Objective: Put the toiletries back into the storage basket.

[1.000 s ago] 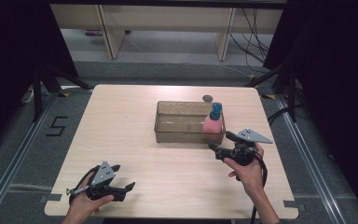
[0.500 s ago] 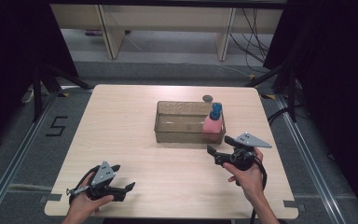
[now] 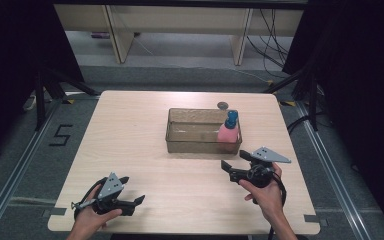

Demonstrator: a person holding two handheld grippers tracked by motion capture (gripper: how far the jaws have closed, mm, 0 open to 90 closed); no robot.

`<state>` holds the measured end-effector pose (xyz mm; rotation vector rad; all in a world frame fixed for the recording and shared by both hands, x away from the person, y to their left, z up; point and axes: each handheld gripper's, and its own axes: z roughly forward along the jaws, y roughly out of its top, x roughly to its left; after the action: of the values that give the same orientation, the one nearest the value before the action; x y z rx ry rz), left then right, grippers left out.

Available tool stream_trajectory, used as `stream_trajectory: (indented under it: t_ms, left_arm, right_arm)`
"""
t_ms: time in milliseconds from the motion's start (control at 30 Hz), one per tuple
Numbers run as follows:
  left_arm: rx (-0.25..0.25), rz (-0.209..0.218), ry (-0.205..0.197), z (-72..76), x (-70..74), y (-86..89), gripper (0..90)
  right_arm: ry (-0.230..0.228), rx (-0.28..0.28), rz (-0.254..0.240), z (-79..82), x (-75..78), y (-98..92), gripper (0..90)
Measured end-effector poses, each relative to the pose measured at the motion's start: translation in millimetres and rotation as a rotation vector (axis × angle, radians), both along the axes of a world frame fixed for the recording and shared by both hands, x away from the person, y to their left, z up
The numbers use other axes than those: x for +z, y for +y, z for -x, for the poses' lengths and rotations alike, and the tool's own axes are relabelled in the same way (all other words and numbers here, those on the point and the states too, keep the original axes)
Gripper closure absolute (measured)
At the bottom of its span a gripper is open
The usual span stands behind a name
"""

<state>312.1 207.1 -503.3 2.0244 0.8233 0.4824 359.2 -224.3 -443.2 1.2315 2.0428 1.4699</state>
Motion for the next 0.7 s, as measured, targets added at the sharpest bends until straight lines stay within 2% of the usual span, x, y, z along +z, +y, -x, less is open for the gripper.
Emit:
stream_trajectory:
  t_ms: [33, 133, 200, 233, 300, 333, 433, 467, 500, 533, 567, 600, 633, 667, 700]
  left_arm:
    - [0.0, 0.003, 0.002, 0.0, -0.1, -0.2, 14.8]
    - [0.003, 0.008, 0.004, 0.3, -0.1, -0.5, 14.8]
    - [0.002, 0.007, 0.004, 0.3, -0.1, -0.4, 14.8]
    - [0.003, 0.008, 0.004, 0.3, -0.1, -0.5, 14.8]
    - [0.003, 0.008, 0.004, 0.3, -0.2, -0.5, 14.8]
    - [0.002, 0.008, 0.004, 0.3, -0.2, -0.4, 14.8]
    - [0.003, 0.008, 0.004, 0.2, -0.2, -0.3, 14.8]
    - [0.003, 0.007, 0.005, 0.1, -0.2, -0.2, 14.8]
    - [0.003, 0.008, 0.005, 0.1, -0.2, -0.3, 14.8]
    - [0.002, 0.007, 0.004, 0.1, -0.1, -0.3, 14.8]
    - [0.002, 0.007, 0.005, 0.2, 0.0, -0.4, 14.8]
    - [0.002, 0.007, 0.005, 0.2, 0.0, -0.4, 14.8]
    - [0.002, 0.008, 0.005, 0.3, -0.2, -0.5, 14.7]
    - [0.003, 0.008, 0.004, 0.3, -0.2, -0.4, 14.7]
    - [0.003, 0.008, 0.005, 0.2, -0.2, -0.2, 14.8]
  right_arm:
    - [-0.022, 0.009, 0.006, 0.1, -0.8, -0.2, 17.2]
    - [-0.031, 0.02, 0.008, 1.2, -1.5, 0.0, 17.2]
    - [-0.021, 0.025, 0.005, 3.2, -1.9, 0.5, 17.2]
    - [0.0, 0.014, -0.007, 4.9, -2.4, 2.2, 17.2]
    - [-0.003, 0.025, -0.011, 6.3, -2.6, 1.9, 17.2]
    - [-0.026, 0.024, 0.017, 6.2, -2.9, 0.1, 17.2]
    - [0.014, 0.019, -0.022, 10.2, -4.9, 2.1, 16.2]
    - [0.014, 0.019, -0.022, 10.2, -4.9, 2.1, 16.2]
    - [-0.017, 0.027, 0.004, 8.3, -6.4, 0.3, 16.1]
    - [0.013, 0.019, -0.014, 10.5, -6.6, 1.9, 15.8]
    - [-0.027, 0.026, 0.022, 10.2, -7.7, -1.0, 15.6]
    - [-0.027, 0.026, 0.022, 10.2, -7.7, -1.0, 15.6]
    - [-0.012, 0.04, -0.005, 12.3, -8.9, 0.3, 15.5]
    - [-0.012, 0.04, -0.005, 12.3, -8.9, 0.3, 15.5]
    - [0.011, 0.04, -0.024, 15.0, -9.6, 1.3, 15.5]
